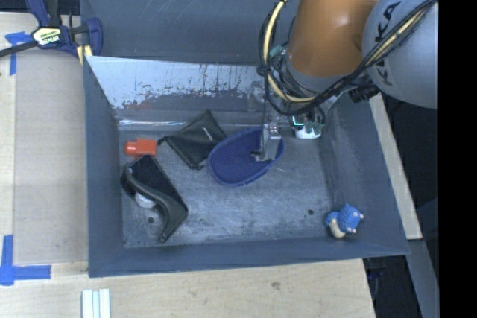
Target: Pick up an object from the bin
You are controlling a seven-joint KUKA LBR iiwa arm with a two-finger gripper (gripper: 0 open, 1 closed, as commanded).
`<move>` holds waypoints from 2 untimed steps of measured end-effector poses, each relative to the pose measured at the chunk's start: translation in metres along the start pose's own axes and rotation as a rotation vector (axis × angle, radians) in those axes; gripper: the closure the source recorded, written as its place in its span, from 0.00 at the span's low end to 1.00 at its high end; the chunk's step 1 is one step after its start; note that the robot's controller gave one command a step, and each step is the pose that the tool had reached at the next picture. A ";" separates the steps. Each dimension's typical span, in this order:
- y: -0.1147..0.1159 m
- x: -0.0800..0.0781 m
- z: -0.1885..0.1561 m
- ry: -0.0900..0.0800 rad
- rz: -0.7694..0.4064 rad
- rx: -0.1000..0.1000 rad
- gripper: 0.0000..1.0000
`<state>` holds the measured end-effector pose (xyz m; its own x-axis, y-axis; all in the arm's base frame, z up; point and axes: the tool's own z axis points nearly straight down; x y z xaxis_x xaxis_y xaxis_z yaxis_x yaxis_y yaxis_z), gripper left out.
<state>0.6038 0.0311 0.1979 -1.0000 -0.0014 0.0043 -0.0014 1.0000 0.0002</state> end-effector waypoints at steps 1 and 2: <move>-0.014 -0.002 0.124 -0.007 -0.079 -0.001 0.00; -0.014 -0.005 0.117 -0.020 -0.079 -0.002 1.00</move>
Offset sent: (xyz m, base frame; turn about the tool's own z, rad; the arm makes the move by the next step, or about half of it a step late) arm -0.0001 -0.0142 -0.1245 -0.0795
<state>0.6088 0.0176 0.0807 -0.9967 -0.0799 -0.0155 -0.0799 0.9968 0.0015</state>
